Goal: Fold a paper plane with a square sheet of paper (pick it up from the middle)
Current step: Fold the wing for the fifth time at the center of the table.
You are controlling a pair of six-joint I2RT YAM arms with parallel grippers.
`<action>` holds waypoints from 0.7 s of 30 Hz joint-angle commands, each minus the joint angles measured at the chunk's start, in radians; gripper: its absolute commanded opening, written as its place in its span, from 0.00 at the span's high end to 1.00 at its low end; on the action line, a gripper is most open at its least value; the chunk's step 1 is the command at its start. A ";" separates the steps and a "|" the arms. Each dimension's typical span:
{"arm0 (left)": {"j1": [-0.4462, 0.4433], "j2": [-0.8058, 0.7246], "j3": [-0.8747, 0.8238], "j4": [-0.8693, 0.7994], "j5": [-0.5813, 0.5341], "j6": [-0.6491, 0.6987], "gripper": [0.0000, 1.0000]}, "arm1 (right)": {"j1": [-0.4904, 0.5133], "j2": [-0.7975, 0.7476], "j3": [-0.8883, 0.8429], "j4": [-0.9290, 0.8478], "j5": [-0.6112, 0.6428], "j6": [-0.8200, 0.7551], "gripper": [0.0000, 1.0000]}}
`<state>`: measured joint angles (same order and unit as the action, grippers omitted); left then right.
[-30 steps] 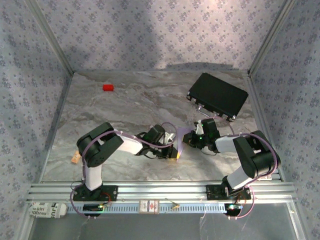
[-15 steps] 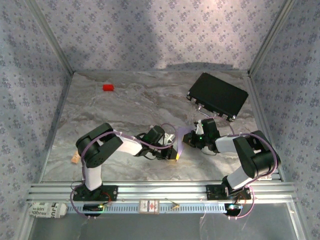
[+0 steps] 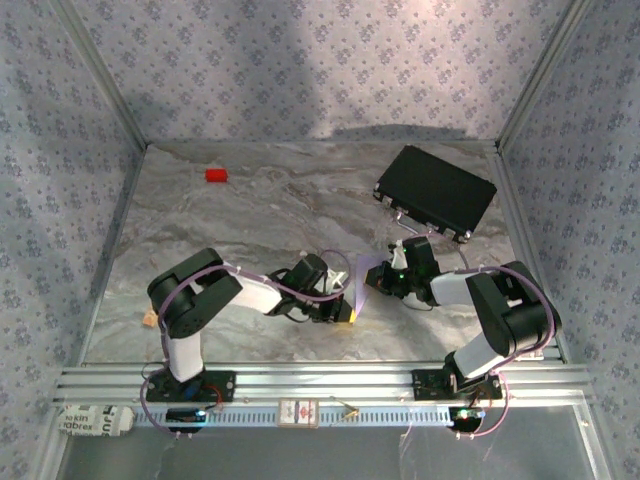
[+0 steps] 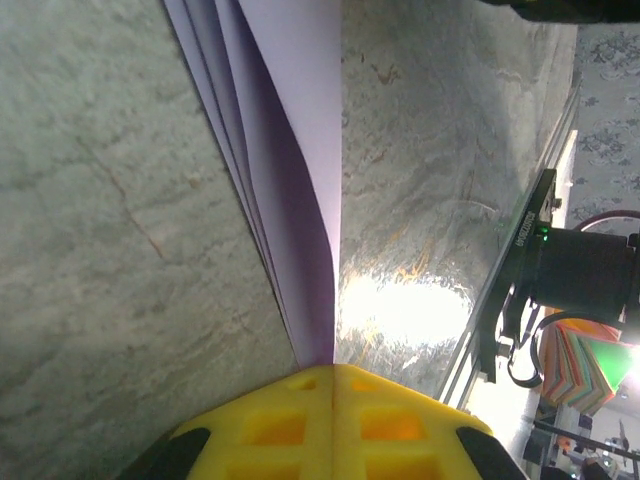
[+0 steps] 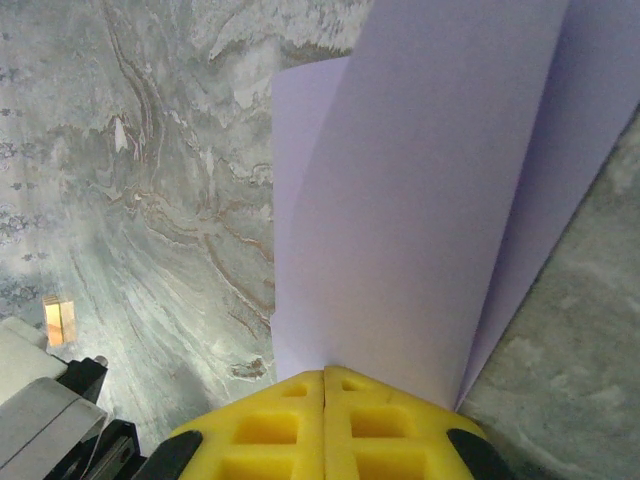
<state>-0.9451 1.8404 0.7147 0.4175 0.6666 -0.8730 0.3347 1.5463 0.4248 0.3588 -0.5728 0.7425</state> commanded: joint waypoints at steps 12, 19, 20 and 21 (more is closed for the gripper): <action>-0.004 -0.168 -0.047 -0.037 -0.061 -0.054 0.95 | -0.001 0.027 -0.029 -0.109 0.114 -0.025 0.93; 0.014 -0.131 0.077 0.007 -0.061 -0.067 0.96 | -0.001 0.021 -0.028 -0.113 0.115 -0.023 0.93; 0.014 -0.115 0.097 0.005 -0.051 -0.068 0.96 | -0.001 0.021 -0.026 -0.112 0.115 -0.025 0.93; 0.013 -0.100 0.116 0.000 -0.047 -0.067 0.96 | -0.001 0.021 -0.026 -0.115 0.116 -0.024 0.93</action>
<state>-0.9340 1.7058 0.7673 0.3866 0.6052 -0.9337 0.3347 1.5452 0.4244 0.3588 -0.5720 0.7429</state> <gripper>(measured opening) 0.047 0.070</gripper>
